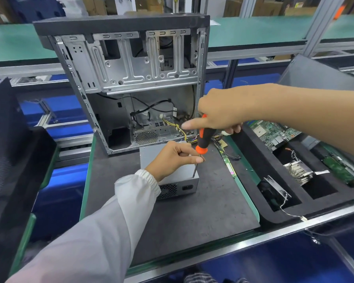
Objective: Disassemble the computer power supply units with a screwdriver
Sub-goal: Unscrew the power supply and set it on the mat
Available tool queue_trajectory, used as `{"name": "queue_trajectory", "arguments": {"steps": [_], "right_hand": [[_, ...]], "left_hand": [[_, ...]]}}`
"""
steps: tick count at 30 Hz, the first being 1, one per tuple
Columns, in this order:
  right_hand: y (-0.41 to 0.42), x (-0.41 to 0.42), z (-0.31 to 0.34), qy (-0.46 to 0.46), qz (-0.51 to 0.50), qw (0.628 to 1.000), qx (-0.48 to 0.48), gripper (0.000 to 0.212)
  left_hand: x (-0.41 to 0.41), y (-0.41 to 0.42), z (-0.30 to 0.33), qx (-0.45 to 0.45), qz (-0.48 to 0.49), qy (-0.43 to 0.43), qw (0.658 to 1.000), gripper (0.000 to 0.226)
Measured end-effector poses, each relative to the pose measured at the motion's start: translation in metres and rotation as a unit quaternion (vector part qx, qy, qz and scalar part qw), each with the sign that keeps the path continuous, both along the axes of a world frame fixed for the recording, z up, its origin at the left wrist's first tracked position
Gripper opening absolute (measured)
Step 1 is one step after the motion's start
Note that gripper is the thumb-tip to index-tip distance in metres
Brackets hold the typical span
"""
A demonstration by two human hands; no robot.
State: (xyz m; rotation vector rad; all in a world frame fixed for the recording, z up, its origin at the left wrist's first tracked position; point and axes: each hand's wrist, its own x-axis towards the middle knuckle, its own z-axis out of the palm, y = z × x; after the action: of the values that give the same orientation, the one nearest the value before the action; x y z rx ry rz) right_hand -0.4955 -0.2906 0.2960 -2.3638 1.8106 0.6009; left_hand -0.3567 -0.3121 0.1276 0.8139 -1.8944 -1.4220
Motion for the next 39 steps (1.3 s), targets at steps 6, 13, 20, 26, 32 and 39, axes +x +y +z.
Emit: {"name": "queue_trajectory", "arguments": {"steps": [6,13,20,26,32,39], "right_hand": [[-0.004,-0.001,0.006,-0.007,0.14,0.989,0.048,0.013],[-0.001,-0.004,0.005,-0.049,0.023,0.997,0.046,0.054],[-0.004,-0.006,0.009,-0.031,0.13,0.99,0.049,0.014],[0.001,-0.007,0.008,-0.075,0.069,0.99,0.099,0.034],[-0.003,-0.01,0.0,0.005,0.13,0.991,0.029,0.012],[-0.001,-0.01,-0.003,0.044,0.149,0.988,-0.003,0.041]], "left_hand": [[0.0,-0.001,0.001,0.017,-0.013,-0.003,1.0,0.01],[-0.003,0.0,0.004,0.031,-0.009,0.028,0.999,0.019],[0.0,-0.003,0.003,0.028,-0.044,-0.003,0.999,0.011],[0.001,-0.003,0.008,0.01,-0.015,0.011,1.0,0.019],[0.011,-0.008,-0.002,-0.035,-0.011,-0.052,0.998,0.012],[0.033,-0.007,-0.021,-0.099,-0.039,-0.168,0.98,0.008]]}}
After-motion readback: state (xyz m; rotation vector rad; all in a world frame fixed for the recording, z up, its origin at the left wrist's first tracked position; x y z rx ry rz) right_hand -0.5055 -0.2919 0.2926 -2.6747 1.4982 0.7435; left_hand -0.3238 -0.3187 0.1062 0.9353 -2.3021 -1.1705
